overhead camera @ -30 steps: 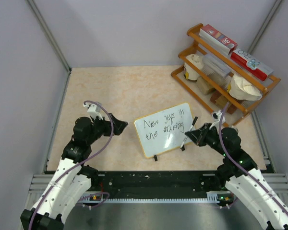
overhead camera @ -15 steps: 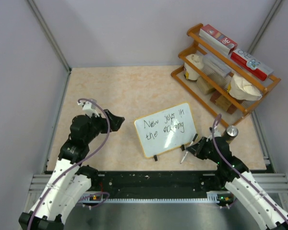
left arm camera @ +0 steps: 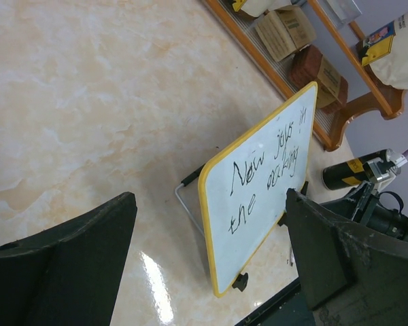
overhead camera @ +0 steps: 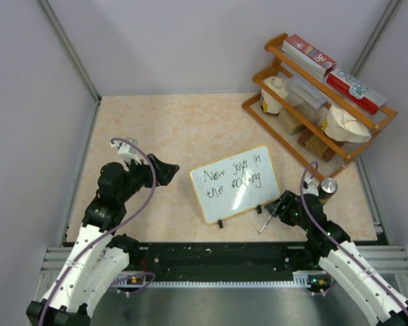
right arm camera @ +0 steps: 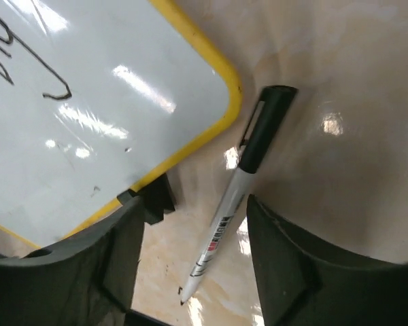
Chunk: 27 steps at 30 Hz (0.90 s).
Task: Write a sentence on the whiteboard
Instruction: Put down the whiteboard marker without the cap at the corner of the board, then reset both arms
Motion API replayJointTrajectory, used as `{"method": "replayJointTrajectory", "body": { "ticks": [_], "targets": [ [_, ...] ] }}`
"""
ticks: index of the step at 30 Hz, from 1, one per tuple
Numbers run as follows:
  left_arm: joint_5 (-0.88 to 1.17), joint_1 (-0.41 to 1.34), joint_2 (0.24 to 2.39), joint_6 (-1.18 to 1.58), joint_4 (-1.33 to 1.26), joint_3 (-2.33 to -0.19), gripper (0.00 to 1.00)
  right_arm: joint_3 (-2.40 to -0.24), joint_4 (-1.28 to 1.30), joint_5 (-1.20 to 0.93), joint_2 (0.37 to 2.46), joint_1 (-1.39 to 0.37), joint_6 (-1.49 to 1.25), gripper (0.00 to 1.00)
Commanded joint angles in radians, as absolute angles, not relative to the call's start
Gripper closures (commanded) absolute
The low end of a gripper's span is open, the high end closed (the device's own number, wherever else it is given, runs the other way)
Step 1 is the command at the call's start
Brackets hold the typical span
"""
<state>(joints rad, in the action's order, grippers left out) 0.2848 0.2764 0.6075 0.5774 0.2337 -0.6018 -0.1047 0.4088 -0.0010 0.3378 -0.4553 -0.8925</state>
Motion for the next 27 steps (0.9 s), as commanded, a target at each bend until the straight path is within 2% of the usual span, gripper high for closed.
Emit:
{"method": "replayJointTrajectory", "body": {
  "ticks": [1, 3, 4, 5, 10, 15, 17, 27],
  "targets": [
    [0.324, 0.276, 0.617, 0.586, 0.158, -0.627, 0.06, -0.170, 0.390, 0.058, 0.354, -0.445, -0.864, 0.34],
    [0.331, 0.276, 0.618, 0.586, 0.152, -0.624, 0.06, -0.199, 0.391, 0.058, 0.362, -0.445, -0.848, 0.24],
    [0.334, 0.276, 0.618, 0.586, 0.141, -0.618, 0.06, -0.212, 0.391, 0.057, 0.365, -0.445, -0.832, 0.16],
    [0.348, 0.275, 0.618, 0.584, 0.135, -0.615, 0.07, -0.239, 0.391, 0.055, 0.370, -0.445, -0.819, 0.01],
    [0.367, 0.276, 0.626, 0.545, 0.127, -0.598, 0.06, -0.336, 0.391, 0.078, 0.420, -0.445, -0.701, 0.01],
    [0.338, 0.276, 0.641, 0.474, 0.178, -0.591, 0.06, -0.469, 0.397, 0.208, 0.505, -0.443, -0.542, 0.01],
    [0.301, 0.276, 0.653, 0.447, 0.202, -0.589, 0.01, -0.511, 0.396, 0.285, 0.526, -0.445, -0.493, 0.01],
    [0.009, 0.276, 0.667, 0.380, 0.247, -0.549, 0.01, -0.497, 0.204, 0.576, 0.520, -0.445, -0.278, 0.01]
  ]
}}
